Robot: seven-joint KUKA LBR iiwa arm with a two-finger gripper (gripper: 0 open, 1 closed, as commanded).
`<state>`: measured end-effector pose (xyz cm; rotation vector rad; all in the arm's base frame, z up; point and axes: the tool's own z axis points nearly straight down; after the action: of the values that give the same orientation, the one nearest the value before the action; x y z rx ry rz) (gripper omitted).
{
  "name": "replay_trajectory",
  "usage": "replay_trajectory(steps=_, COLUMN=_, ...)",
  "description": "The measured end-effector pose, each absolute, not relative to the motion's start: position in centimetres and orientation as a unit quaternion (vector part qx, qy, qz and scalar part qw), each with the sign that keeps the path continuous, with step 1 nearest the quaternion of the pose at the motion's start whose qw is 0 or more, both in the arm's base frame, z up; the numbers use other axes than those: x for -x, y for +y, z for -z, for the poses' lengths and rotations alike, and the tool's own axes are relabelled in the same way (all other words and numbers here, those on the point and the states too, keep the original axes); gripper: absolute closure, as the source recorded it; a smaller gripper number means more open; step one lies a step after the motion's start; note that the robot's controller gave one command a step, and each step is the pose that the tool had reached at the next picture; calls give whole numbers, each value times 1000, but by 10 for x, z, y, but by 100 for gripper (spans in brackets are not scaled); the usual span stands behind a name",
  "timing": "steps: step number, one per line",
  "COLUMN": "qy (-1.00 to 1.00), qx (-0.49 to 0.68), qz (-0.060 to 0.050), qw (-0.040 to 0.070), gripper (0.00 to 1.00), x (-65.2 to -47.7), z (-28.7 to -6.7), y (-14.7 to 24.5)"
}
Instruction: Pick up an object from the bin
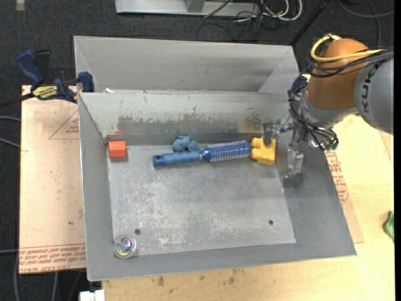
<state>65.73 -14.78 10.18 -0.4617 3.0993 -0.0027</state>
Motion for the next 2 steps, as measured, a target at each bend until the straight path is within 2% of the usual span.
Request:
replay_trajectory(steps=1, qy=1000, qx=7, qz=-1, qw=2, gripper=0, x=-658, z=-105, y=-129)
replay_trajectory(steps=2, qy=1000, qx=15, qz=-3, qw=0, gripper=0, x=-651, z=-68, y=-46)
